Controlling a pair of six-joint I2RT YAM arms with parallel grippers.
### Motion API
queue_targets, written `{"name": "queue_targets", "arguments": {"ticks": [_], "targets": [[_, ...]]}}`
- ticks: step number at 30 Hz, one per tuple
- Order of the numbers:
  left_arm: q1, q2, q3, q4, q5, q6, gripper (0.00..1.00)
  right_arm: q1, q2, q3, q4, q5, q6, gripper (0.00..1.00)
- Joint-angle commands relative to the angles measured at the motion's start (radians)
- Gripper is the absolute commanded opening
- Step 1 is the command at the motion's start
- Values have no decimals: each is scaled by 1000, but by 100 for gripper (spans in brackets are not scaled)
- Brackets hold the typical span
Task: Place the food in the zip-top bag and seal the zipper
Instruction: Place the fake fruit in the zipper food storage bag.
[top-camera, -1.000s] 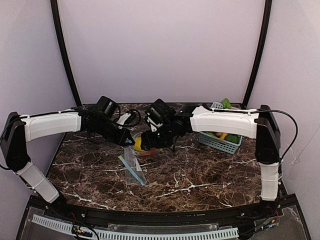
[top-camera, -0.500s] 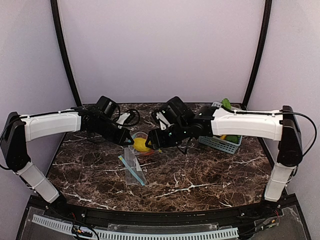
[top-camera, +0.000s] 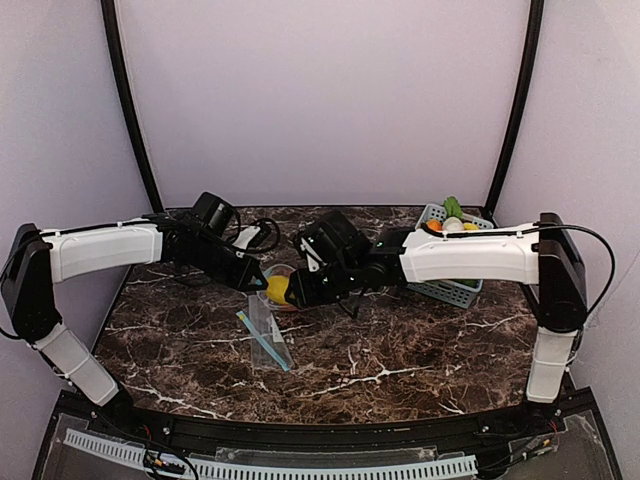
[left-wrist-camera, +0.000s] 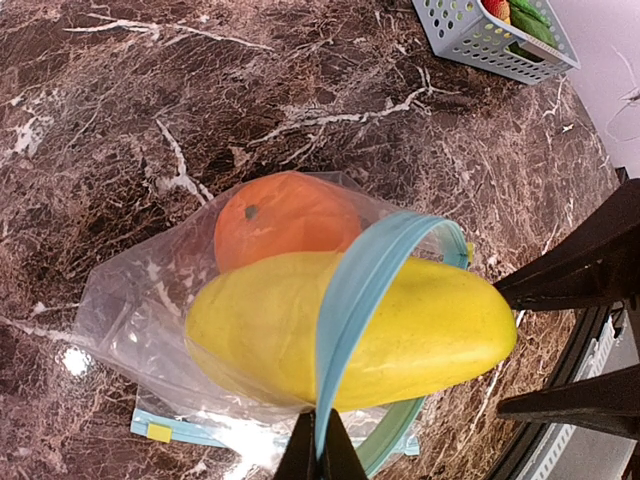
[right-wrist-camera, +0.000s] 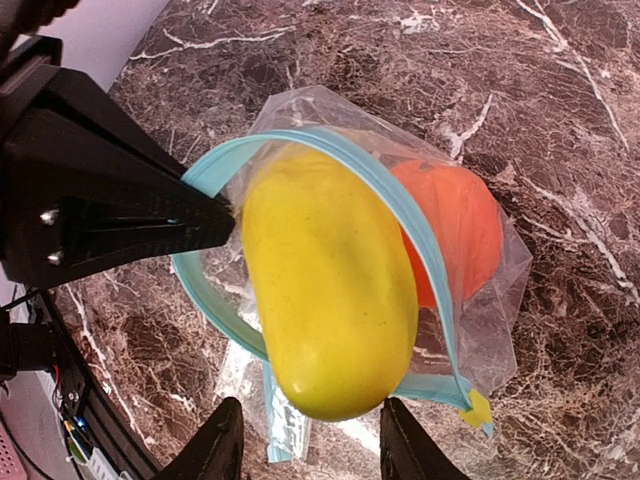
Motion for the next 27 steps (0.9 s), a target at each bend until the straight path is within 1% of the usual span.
{"name": "queue_targets", "arguments": {"ticks": [1,5,18,27], "targets": [[6,3,9,-27,6,0,1,4,47,55,8,50,-7,44],[6,10,9,-26,17,-1,1,4,69,79,14,49,-29,40],[6,22,13,-21,85,2,1,2,206,186,53,69,-67,37],[7,8,10,-12,106,-4,1,-15,236,174,66,103,-54,36]]}}
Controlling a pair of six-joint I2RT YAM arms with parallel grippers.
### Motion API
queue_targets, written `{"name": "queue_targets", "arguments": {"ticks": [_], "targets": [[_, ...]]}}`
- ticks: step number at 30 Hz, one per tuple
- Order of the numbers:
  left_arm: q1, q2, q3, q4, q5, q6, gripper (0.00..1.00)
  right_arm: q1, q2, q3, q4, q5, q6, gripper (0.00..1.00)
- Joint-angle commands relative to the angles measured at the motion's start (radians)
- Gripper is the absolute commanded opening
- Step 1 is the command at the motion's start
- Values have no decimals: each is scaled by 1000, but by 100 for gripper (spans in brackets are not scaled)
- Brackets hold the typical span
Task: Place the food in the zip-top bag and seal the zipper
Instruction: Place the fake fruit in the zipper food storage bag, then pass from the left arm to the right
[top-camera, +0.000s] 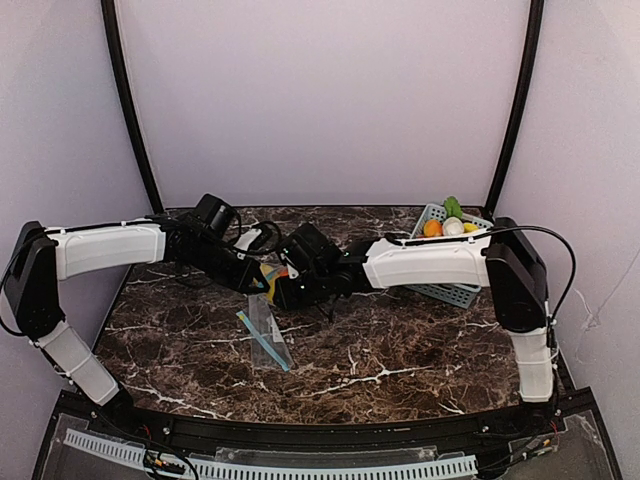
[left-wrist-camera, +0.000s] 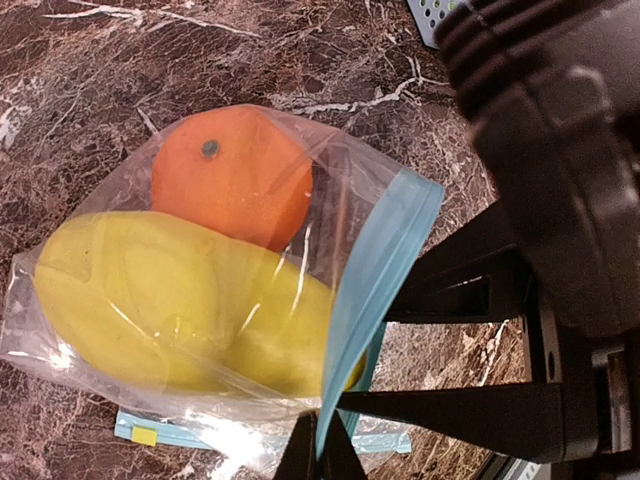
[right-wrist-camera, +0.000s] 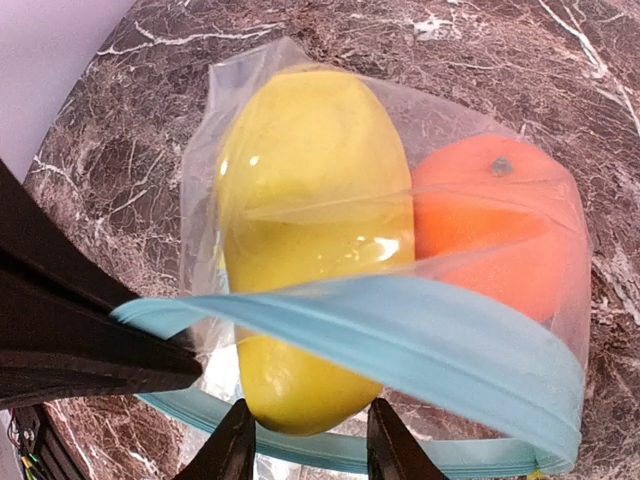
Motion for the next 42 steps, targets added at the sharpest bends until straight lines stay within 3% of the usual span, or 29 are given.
{"name": "queue_targets", "arguments": {"ticks": [1,9,15,19,23,29,42], "targets": [[-3,-16,10,-12,56,-4,1,-17,17,9,38,48,3,37],[1,-28,9,-21,-23,-4,1,-22,-81,-40,38,21,-13,50],[26,-30,9,-23,-37,-6,1,-23,-220,-139,43,-103,-16,64],[29,-22,10,-24,-29,-9,1,-27,-288,-214,29,-69,-18,72],[30,-24,8,-22,-30,-8,1,-58,-296,-239,-13,5,2,71],[30,-23,8,-22,-32,-5,1,-88,-245,-185,-26,39,-24,61],[30,-19,11,-24,-34,-2,1,-116,-74,-37,-38,-9,-80,51]]}}
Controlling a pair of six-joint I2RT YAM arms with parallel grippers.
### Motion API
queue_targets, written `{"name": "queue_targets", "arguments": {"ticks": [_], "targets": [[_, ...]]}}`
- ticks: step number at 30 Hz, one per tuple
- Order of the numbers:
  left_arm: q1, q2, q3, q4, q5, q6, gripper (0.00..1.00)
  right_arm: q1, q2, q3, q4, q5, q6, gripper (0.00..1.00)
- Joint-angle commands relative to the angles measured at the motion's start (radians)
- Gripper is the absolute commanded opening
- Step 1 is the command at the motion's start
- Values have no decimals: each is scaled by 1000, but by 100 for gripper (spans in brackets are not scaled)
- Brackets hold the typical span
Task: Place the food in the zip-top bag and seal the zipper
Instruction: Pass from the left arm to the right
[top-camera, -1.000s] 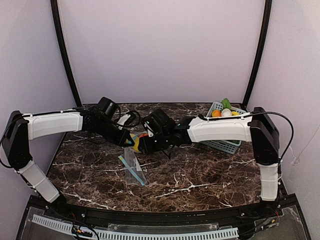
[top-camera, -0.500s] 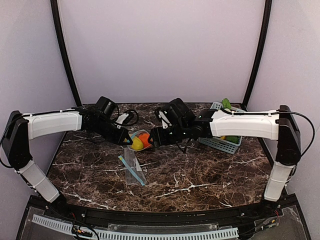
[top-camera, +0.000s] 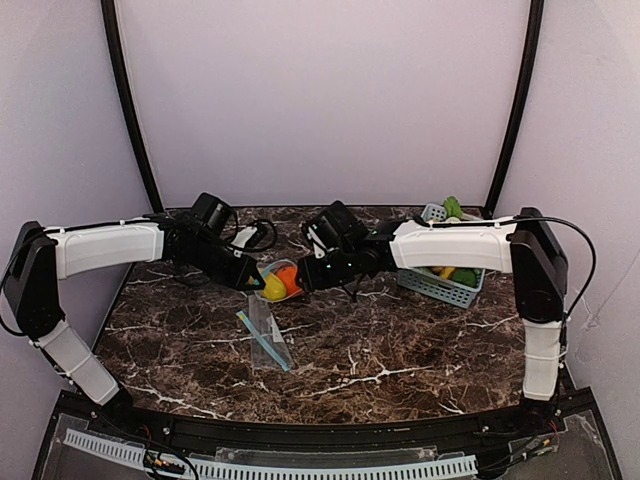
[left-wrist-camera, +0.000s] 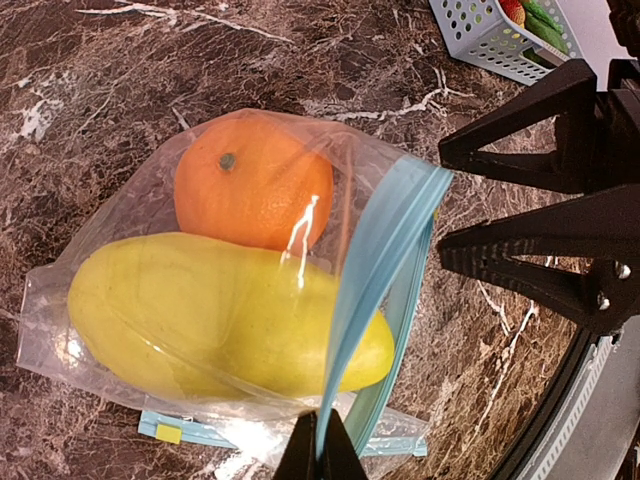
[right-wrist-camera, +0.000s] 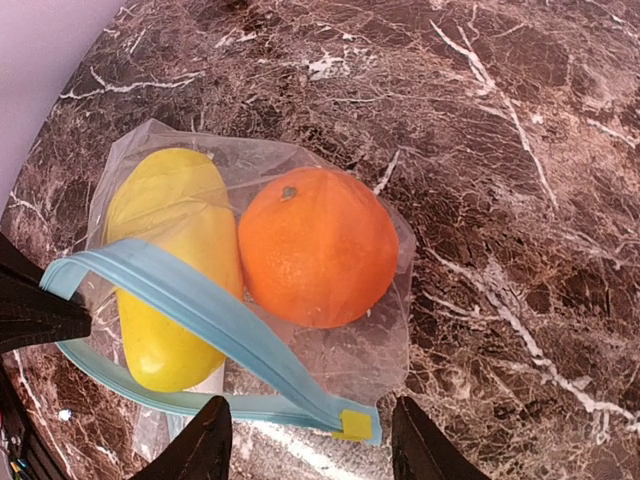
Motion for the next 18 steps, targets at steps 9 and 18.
{"name": "queue_targets", "arguments": {"ticks": [9,18], "targets": [[5,-26,17,-37,-39,10,1,-11,27,64,-25,-15,-42,8],[5,-61,12,-48,-135,21,1,15,-159,-11,-111,39,-46,0]]}}
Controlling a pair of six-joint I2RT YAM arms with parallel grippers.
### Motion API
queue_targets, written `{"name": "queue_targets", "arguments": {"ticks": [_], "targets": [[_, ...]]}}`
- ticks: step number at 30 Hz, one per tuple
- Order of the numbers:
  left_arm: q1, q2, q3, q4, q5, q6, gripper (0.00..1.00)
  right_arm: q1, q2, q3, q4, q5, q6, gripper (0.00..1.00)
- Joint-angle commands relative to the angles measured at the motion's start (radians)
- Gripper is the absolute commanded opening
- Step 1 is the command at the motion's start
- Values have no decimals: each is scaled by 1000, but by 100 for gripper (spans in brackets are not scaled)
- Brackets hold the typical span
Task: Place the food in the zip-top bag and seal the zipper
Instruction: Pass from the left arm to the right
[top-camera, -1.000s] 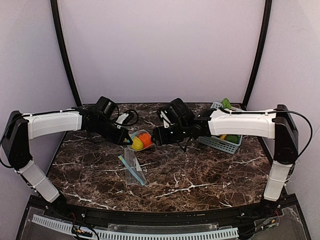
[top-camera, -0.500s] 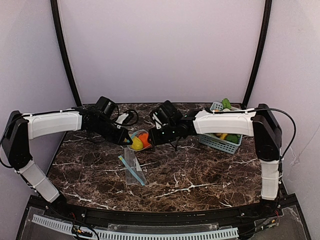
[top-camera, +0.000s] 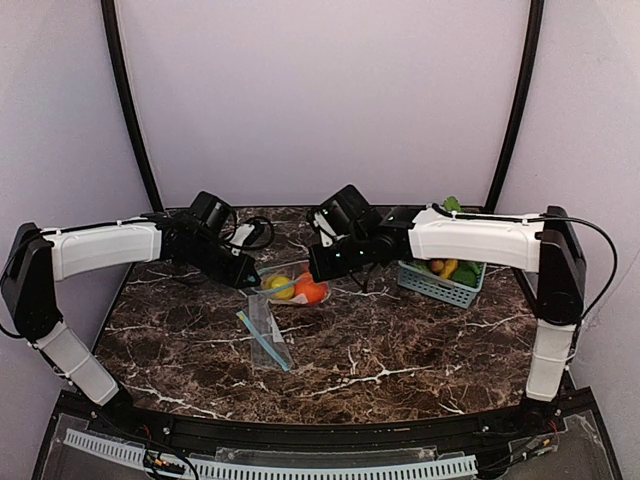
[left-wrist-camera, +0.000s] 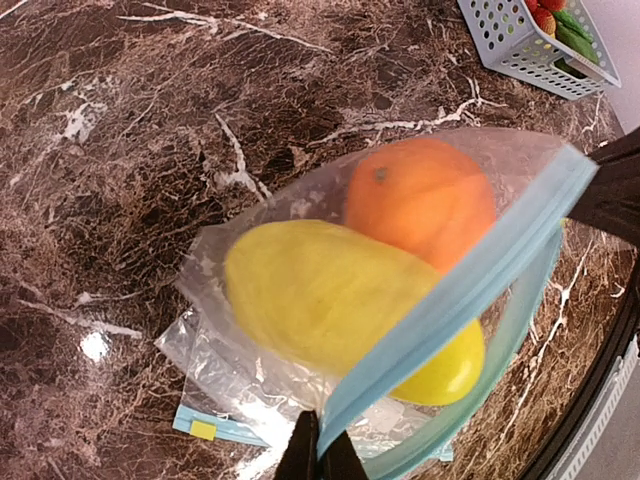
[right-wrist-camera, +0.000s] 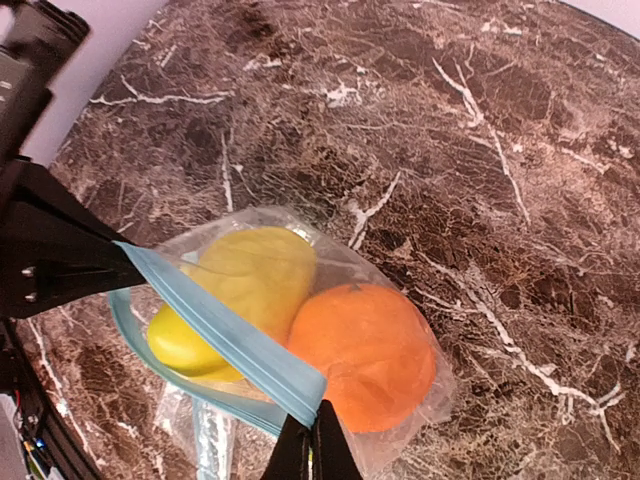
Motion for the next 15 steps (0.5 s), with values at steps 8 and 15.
{"name": "queue_targets", "arguments": {"ticks": [8,15], "targets": [[5,-13,14,1,193,2,26,54,-97,-83,-102,58,68,0],[5,-95,-14,56,242,39,69,42,-125,-124,-58,-80,62,0]]}}
